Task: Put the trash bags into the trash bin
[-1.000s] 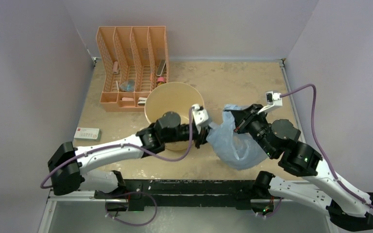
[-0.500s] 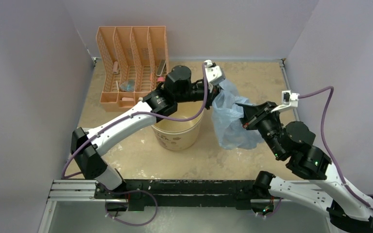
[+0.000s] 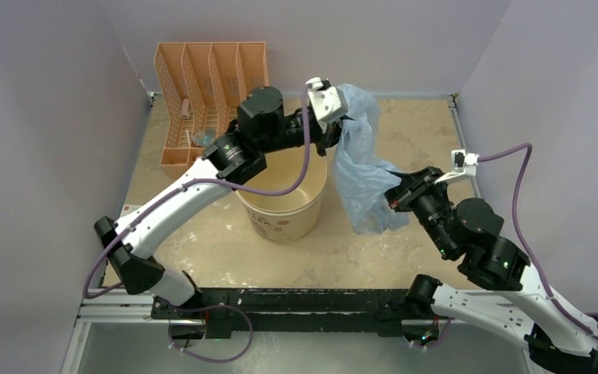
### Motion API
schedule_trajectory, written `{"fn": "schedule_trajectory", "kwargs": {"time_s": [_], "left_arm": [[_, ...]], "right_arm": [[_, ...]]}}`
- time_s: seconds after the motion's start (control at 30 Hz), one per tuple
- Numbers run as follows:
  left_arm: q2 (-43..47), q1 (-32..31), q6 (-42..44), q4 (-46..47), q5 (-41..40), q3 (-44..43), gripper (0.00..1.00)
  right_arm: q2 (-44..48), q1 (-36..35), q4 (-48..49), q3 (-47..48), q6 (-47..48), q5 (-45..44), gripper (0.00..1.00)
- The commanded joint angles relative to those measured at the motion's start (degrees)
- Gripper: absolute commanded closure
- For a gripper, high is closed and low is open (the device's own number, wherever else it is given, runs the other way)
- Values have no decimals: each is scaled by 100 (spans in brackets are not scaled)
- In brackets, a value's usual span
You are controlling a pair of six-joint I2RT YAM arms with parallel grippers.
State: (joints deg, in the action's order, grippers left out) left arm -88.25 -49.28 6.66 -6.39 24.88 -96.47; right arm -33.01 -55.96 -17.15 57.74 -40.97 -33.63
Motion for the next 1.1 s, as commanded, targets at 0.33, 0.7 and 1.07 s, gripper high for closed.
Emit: {"fn": "schedule_trajectory", "kwargs": {"time_s": [0.33,0.7,1.07], "left_arm": [[1420,15,603,-994,-1008,11,100],[2092,15,37,-1494,-2149,1157,100],[2192,607,-371,-2121,-1943,1268,100]], "right_arm": [[-526,-11,817,381,173,387,100],[-892,-8,867,364,216,458,100],[-1018,-6,575,930,589,-35,100]]}}
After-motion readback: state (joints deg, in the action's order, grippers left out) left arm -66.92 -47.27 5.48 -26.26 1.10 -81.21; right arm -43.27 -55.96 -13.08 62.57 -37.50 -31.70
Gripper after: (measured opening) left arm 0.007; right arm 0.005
